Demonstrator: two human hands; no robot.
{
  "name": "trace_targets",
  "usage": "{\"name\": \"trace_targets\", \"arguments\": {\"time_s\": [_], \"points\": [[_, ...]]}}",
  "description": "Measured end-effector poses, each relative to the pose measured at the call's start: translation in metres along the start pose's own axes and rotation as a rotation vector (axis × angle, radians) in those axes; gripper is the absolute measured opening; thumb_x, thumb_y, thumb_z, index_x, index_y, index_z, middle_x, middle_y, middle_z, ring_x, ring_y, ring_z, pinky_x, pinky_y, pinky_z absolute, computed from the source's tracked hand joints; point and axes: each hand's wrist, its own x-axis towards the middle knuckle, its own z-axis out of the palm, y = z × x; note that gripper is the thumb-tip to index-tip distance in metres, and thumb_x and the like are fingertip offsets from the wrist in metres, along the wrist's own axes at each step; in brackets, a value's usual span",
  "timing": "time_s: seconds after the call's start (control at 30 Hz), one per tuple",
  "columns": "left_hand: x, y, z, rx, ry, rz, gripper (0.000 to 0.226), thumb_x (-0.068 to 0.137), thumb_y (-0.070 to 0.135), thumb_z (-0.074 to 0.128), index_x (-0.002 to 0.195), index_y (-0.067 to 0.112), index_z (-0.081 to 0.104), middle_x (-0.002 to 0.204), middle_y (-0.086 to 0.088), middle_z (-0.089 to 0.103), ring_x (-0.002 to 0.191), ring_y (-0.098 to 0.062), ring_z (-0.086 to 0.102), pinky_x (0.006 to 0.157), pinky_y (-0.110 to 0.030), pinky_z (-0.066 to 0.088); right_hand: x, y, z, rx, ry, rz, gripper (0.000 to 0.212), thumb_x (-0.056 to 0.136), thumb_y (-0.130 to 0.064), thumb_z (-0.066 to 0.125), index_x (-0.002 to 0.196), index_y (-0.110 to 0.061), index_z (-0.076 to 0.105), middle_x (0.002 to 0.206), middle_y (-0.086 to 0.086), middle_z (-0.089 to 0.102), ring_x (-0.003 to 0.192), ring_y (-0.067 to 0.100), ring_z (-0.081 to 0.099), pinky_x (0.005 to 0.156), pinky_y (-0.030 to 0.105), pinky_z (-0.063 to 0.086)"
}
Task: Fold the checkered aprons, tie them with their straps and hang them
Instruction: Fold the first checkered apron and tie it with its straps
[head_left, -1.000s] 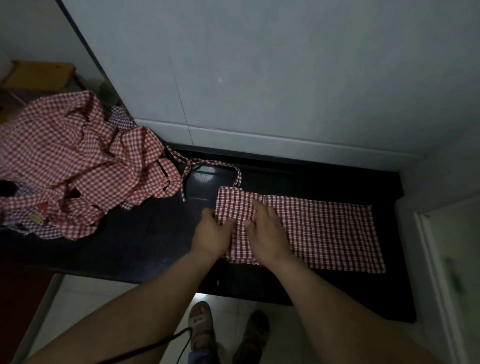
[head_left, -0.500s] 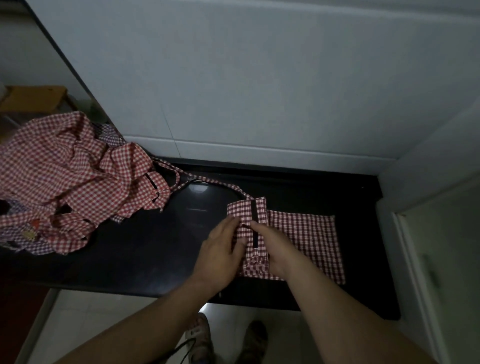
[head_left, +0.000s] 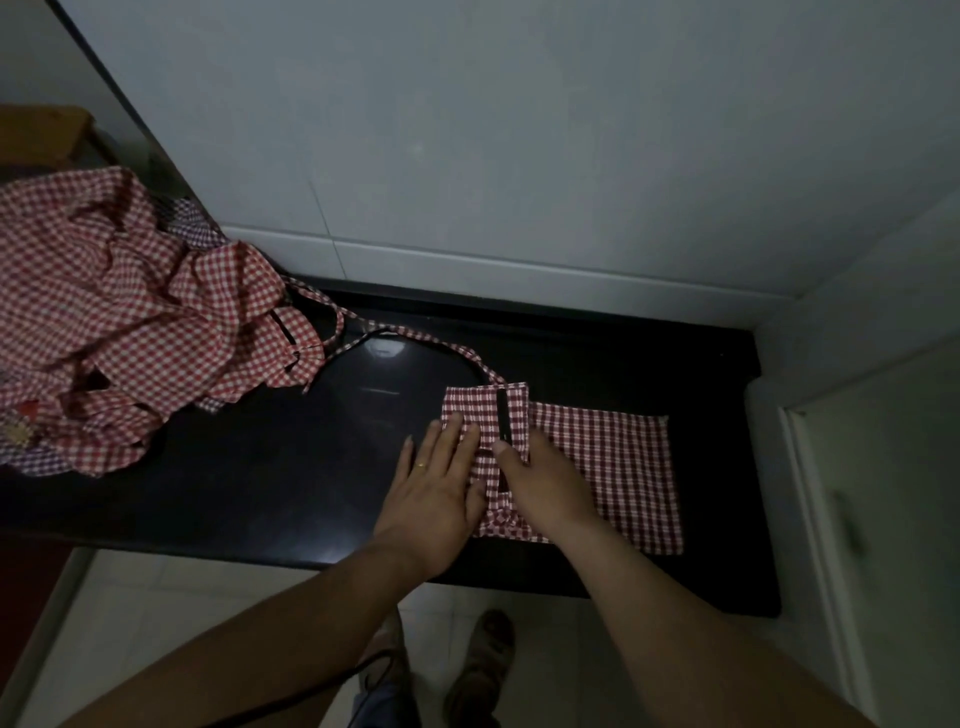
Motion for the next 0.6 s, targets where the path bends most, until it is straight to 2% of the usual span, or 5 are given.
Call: {"name": "trace_targets", "arguments": {"time_s": [0.1,0.17,0.43,0.53,0.6], "points": [[0.007,0.005,-0.008,-0.161,0.101,-0.045,0.064,0.108,0.049,0.031,0.165,0.030,0.012,0.174,0.006,0.001,0.160,-0.013,-0.005,0.130,-0.047,-0.003,-0.002,-0.004,-0.010,0.204,-0.098,0.084,0.025,0.103,-0.057,0.045,0.103,-0.044,0.066,0.108,-0.015,0.071,0.100,0.008,0.067,0.098,0.040,0.054],[0.016,0.012,-0.013,-0.211,0.128,-0.052,0.061,0.109,0.051,0.029,0.165,0.037,0.009,0.174,0.009,-0.001,0.160,-0.011,-0.006,0.130,-0.047,-0.003,-0.001,-0.004,-0.013,0.243,-0.133,0.117,0.032,0.103,-0.056,0.045,0.103,-0.038,0.072,0.107,-0.010,0.074,0.100,0.011,0.069,0.098,0.040,0.053],[0.030,0.022,-0.002,-0.087,0.063,-0.046,0.061,0.109,0.051,0.017,0.164,0.041,-0.007,0.172,0.006,-0.019,0.156,-0.013,-0.027,0.126,-0.060,-0.011,0.007,-0.026,-0.032,-0.074,-0.280,0.152,0.041,0.110,-0.034,0.036,0.123,-0.010,0.066,0.123,0.013,0.066,0.113,0.028,0.063,0.102,0.039,0.049],[0.029,0.018,0.004,-0.003,0.055,-0.030,0.067,0.107,0.058,0.019,0.163,0.041,-0.014,0.171,0.004,-0.024,0.155,-0.016,-0.031,0.123,-0.060,-0.016,0.015,-0.016,-0.028,-0.045,-0.156,0.164,0.031,0.100,-0.032,0.057,0.127,-0.014,0.057,0.115,0.004,0.066,0.097,0.018,0.067,0.081,0.036,0.057],[0.029,0.017,0.005,0.023,0.046,-0.026,0.068,0.106,0.063,0.018,0.161,0.044,-0.020,0.170,0.004,-0.029,0.154,-0.016,-0.034,0.123,-0.061,-0.016,0.011,-0.014,-0.022,-0.148,0.122,-0.004,0.039,0.094,-0.026,0.067,0.128,-0.018,0.049,0.120,-0.002,0.056,0.093,0.010,0.060,0.067,0.022,0.049]]}}
